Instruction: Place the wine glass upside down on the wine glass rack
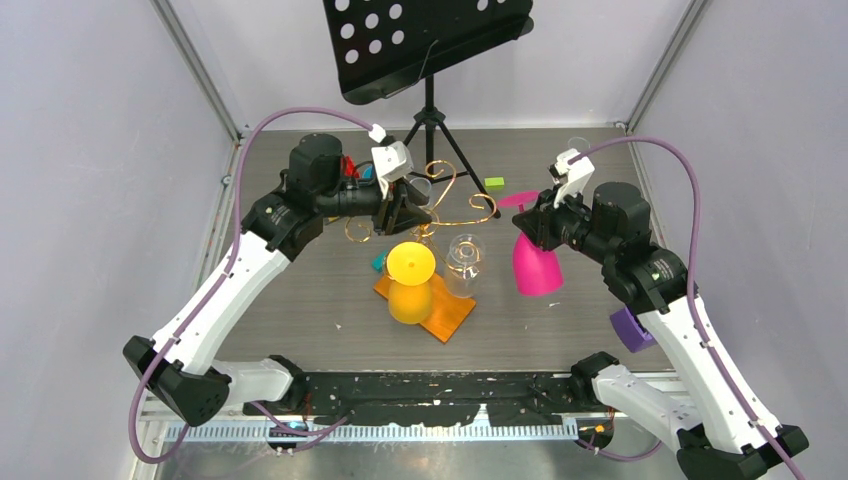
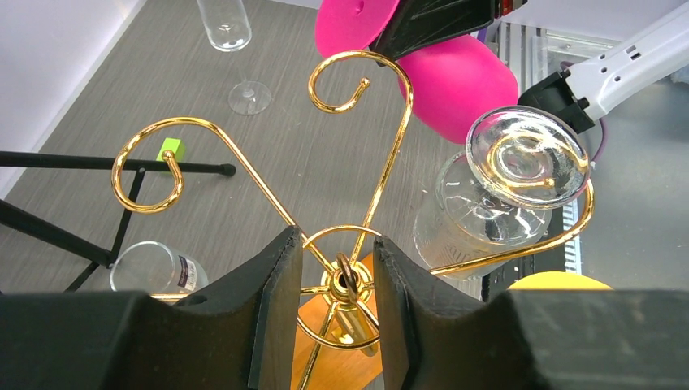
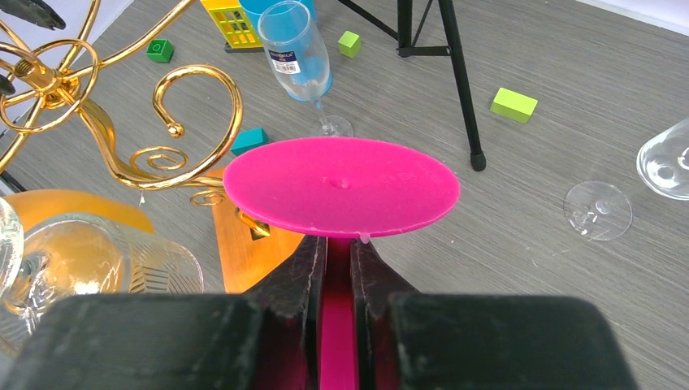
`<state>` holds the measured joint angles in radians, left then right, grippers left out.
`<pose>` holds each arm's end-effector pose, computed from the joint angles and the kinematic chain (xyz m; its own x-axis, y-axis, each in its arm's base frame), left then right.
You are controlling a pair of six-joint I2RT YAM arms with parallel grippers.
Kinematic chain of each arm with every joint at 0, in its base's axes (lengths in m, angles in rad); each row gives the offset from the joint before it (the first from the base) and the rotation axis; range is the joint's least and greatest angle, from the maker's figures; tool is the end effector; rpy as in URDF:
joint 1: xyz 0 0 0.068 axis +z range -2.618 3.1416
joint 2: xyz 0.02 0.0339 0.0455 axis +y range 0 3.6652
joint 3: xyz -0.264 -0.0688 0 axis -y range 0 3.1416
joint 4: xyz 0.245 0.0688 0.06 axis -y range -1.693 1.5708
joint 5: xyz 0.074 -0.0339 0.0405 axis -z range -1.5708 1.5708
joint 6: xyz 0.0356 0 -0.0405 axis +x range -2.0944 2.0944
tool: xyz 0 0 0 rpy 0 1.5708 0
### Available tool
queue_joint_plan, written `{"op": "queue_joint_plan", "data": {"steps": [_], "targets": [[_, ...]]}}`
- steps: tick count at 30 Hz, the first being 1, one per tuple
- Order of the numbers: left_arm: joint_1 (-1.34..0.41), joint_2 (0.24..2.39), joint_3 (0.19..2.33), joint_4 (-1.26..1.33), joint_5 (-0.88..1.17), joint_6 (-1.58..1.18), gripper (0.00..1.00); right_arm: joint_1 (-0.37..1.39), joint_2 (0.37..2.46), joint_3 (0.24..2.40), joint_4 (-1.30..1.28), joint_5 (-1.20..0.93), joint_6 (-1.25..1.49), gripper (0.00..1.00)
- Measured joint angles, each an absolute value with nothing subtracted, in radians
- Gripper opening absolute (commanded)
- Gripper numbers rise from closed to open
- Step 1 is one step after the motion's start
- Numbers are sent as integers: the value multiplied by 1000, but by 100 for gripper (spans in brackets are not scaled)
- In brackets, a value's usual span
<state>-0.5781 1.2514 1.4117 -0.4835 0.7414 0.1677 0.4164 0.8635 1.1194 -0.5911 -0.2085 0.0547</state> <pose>0.2083 -0.1646 0.4306 -0.1055 0.2158 -0.9707 0.9705 0.2350 -0.0532 0.1553 0.0767 0.3984 -0.3318 -0.0883 -0.9392 -0.5572 0.8217 0.1196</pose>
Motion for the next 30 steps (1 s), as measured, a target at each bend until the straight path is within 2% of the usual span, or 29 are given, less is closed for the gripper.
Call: {"op": "queue_joint_plan", "data": {"steps": [5, 7, 11, 17, 30], "targets": [[-578, 1251, 1412, -489, 741, 161, 38, 414, 863, 1118, -591, -208, 54, 5], [-578, 1251, 1412, -490, 741, 158, 33, 414, 863, 1118, -591, -209, 54, 5], [-578, 1251, 1411, -490, 742, 148, 13, 414, 863, 1118, -591, -209, 54, 5], [-579, 1251, 1411, -491, 749, 133, 0, 410, 863, 1118, -591, -209, 54, 5], [-545, 1255, 1398, -481, 836, 165, 0, 397, 850, 1039, -502, -213, 53, 5]]}}
